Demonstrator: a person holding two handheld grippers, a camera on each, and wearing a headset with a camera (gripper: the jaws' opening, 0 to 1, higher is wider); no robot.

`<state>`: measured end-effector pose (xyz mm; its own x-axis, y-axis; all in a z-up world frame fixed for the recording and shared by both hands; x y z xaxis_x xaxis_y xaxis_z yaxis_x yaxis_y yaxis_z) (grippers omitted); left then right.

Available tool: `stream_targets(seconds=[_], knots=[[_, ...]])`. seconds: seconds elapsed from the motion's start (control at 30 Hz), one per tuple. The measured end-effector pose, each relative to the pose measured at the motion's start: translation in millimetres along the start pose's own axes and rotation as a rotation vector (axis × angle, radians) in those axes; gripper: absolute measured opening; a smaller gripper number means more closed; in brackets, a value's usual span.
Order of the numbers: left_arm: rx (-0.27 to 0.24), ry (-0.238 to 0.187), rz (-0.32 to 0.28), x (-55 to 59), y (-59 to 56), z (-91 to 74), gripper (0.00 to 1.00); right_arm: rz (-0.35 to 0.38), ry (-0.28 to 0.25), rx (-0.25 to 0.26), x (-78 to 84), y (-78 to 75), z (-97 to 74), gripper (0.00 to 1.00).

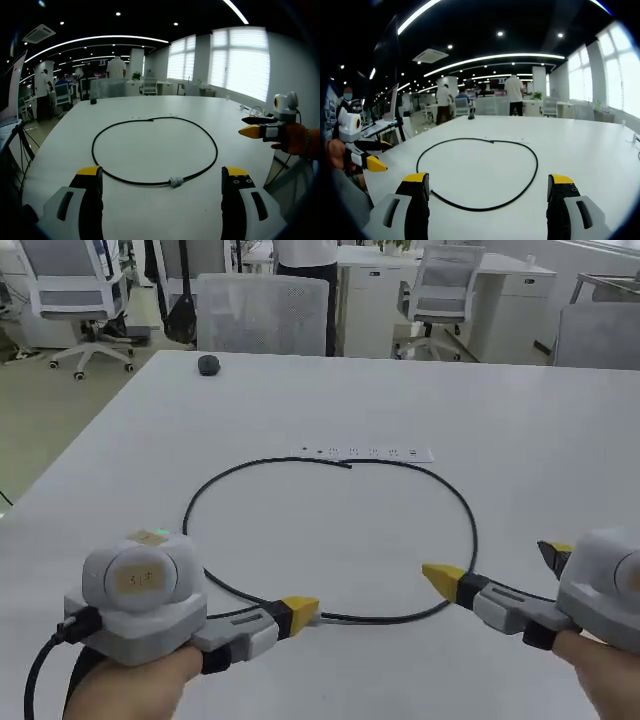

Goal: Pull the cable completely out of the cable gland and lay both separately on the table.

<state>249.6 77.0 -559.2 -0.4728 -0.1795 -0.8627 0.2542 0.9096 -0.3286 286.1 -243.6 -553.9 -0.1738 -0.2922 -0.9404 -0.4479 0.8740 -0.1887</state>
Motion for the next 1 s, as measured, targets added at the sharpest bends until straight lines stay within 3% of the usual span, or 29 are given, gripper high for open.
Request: stream_targets(seconds=[1.0], knots=[[-0.005, 0.014, -0.001, 1.4, 3.5, 3.5, 0.99, -0.016, 0.003, -0.024, -1.5, -0.3, 7.6, 0.99]])
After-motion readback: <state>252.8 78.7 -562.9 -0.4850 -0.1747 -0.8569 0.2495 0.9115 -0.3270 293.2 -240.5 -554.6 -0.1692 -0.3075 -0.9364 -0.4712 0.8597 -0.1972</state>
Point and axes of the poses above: the centre of the closed fingertips' face, and the gripper's own axes: z roughly forward along the fingers, y roughly to its left, x roughly out of its underside, the point moved 10 cm from there along -z, roughly backward along the fingers, and after that the axes turned 15 degrees about -z, right-handed, at the moved point
